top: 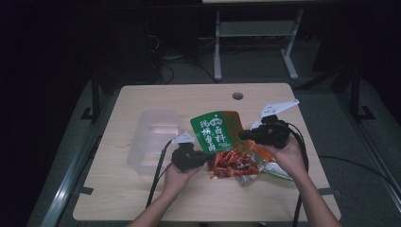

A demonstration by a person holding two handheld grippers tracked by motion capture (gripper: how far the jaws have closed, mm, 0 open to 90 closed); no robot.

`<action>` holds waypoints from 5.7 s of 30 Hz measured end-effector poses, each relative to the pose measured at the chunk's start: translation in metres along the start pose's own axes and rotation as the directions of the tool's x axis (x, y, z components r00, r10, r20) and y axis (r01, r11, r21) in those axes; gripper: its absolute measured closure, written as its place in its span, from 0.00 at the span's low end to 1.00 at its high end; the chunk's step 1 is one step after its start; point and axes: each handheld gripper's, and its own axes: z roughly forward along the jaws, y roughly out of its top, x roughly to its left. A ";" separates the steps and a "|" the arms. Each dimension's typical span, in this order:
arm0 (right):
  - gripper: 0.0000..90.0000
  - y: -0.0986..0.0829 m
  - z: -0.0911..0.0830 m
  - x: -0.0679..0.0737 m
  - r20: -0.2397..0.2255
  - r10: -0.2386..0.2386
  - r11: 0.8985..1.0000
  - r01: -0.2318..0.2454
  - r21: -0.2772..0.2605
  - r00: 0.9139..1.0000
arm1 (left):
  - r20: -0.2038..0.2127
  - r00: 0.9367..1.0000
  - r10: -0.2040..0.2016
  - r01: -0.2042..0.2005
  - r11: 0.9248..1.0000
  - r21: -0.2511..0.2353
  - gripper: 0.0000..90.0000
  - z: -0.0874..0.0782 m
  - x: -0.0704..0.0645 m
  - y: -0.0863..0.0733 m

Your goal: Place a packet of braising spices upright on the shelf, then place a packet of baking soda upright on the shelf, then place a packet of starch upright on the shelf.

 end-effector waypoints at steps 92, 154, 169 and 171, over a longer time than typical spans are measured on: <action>1.00 0.128 0.076 0.032 0.002 -0.079 0.996 0.079 -0.038 0.997 | -0.108 0.957 0.268 -0.266 0.963 0.035 0.34 -0.058 -0.050 -0.043; 1.00 0.180 0.151 0.034 -0.009 -0.080 0.996 0.080 -0.030 0.997 | -0.104 0.949 0.299 -0.294 0.954 0.056 0.31 -0.060 -0.049 -0.045; 1.00 0.176 0.196 0.021 -0.022 -0.035 0.999 0.034 -0.041 0.999 | -0.107 0.948 0.299 -0.296 0.954 0.047 0.31 -0.064 -0.047 -0.045; 1.00 0.172 0.201 0.019 -0.021 -0.024 0.999 0.023 -0.043 0.999 | -0.109 0.950 0.293 -0.290 0.956 0.043 0.31 -0.064 -0.048 -0.046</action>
